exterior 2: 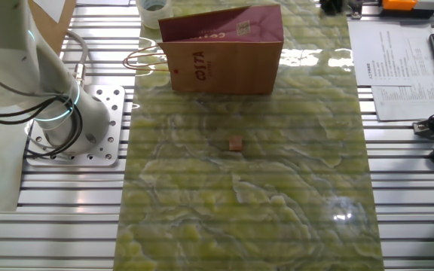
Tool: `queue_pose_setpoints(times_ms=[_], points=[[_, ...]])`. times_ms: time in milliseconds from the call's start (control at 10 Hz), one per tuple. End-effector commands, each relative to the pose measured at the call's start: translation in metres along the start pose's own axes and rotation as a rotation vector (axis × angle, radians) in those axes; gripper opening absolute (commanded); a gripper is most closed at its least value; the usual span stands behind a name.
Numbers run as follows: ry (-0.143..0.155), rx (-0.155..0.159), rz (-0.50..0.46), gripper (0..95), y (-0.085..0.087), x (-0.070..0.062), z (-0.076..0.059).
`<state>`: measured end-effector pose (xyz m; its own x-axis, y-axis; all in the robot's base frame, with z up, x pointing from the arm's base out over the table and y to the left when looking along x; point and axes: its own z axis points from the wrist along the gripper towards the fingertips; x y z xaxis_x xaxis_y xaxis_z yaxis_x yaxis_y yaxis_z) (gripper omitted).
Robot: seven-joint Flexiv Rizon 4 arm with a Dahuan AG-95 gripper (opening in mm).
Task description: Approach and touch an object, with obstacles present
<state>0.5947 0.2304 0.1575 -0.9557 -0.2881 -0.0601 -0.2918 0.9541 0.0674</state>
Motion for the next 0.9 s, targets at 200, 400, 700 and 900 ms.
queue_pose_setpoints(times_ms=[200, 400, 700, 900], points=[[0.016, 0.024, 0.134, 0.0, 0.0376, 0.0172, 0.0288], [0.063, 0.020, 0.162, 0.0, 0.0377, 0.0173, 0.0301], [0.103, 0.025, 0.163, 0.0, 0.0316, 0.0141, 0.0272], [0.124, 0.020, 0.110, 0.0, 0.0316, 0.0141, 0.0272]])
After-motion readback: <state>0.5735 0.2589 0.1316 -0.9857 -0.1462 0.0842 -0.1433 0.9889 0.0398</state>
